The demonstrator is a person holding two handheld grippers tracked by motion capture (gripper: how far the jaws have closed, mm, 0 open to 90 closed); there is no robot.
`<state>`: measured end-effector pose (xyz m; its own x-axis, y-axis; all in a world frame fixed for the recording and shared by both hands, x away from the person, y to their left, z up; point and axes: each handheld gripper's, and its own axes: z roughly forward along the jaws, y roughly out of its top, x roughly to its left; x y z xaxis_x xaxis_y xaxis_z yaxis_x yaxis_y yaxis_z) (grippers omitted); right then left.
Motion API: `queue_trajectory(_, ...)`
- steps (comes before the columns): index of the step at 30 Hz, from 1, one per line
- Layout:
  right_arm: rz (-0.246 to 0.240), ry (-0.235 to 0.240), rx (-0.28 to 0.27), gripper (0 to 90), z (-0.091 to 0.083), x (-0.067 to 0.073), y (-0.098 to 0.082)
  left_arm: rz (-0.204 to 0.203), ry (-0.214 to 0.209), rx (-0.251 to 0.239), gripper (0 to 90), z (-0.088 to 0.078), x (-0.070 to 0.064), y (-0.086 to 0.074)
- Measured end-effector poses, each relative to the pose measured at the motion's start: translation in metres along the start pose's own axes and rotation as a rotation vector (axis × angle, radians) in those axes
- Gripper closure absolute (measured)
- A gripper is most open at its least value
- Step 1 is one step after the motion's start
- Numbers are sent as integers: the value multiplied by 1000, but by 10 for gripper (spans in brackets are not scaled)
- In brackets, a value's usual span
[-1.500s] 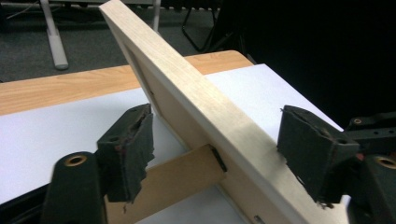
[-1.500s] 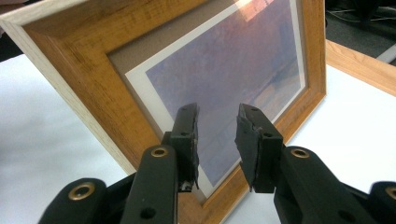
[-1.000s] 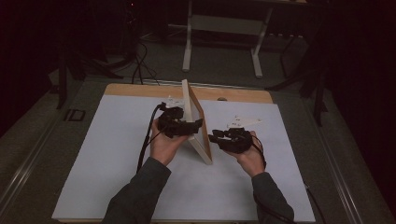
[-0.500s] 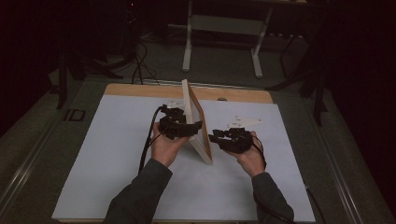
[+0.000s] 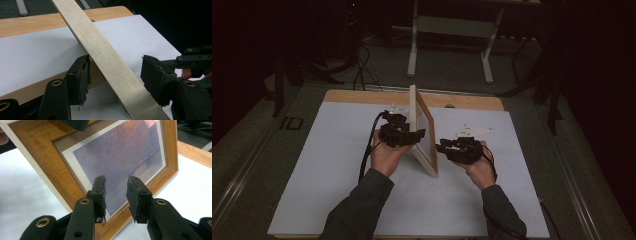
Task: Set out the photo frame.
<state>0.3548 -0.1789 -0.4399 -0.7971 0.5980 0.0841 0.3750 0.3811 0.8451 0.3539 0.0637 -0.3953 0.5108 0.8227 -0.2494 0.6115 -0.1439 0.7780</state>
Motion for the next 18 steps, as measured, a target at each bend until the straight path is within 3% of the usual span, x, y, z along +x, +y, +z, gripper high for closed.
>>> queue_trajectory(6, -1, -1, -1, 678, 0, 0, 0, 16, -7, 12, 462, -1, 5, 3)
queue_trajectory(18, 2, -1, 0, 678, 0, 0, -1, 10, -34, 1, 567, -4, 24, 7)
